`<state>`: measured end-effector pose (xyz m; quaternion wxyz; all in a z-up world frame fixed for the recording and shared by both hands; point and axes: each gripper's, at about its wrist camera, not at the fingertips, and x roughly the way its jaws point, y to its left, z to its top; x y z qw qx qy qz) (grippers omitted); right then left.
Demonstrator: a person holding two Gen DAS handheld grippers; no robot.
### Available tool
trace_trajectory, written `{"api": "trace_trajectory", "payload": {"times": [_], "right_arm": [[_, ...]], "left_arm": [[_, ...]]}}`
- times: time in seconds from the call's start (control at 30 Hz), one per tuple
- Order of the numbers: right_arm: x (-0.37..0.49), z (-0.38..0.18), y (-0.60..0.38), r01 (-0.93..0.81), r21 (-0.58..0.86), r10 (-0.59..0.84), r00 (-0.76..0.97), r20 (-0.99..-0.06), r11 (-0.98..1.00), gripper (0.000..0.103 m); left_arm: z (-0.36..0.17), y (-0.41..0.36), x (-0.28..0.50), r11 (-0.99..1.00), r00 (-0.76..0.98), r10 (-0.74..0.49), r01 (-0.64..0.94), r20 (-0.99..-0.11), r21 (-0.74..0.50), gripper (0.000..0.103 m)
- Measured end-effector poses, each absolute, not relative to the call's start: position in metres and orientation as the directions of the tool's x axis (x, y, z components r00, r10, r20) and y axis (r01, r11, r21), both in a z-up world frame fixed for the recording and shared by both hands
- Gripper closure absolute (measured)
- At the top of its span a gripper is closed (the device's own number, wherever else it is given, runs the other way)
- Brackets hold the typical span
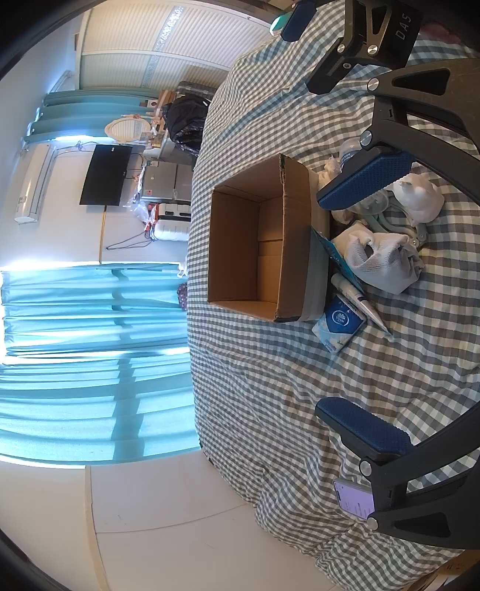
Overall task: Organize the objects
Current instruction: 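Move both tools toward the items in front of the box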
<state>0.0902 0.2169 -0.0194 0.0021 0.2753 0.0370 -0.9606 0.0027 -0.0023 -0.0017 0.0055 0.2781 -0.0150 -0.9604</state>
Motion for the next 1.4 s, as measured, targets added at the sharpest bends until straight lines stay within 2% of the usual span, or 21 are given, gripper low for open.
{"api": "trace_trajectory", "payload": {"times": [1.4], "right_arm": [[0.102, -0.007, 0.205, 0.071, -0.069, -0.025, -0.854, -0.519, -0.995, 0.0]], "left_arm": [[0.007, -0.004, 0.016, -0.999, -0.859, -0.001, -0.017, -0.512, 0.03, 0.0]]}}
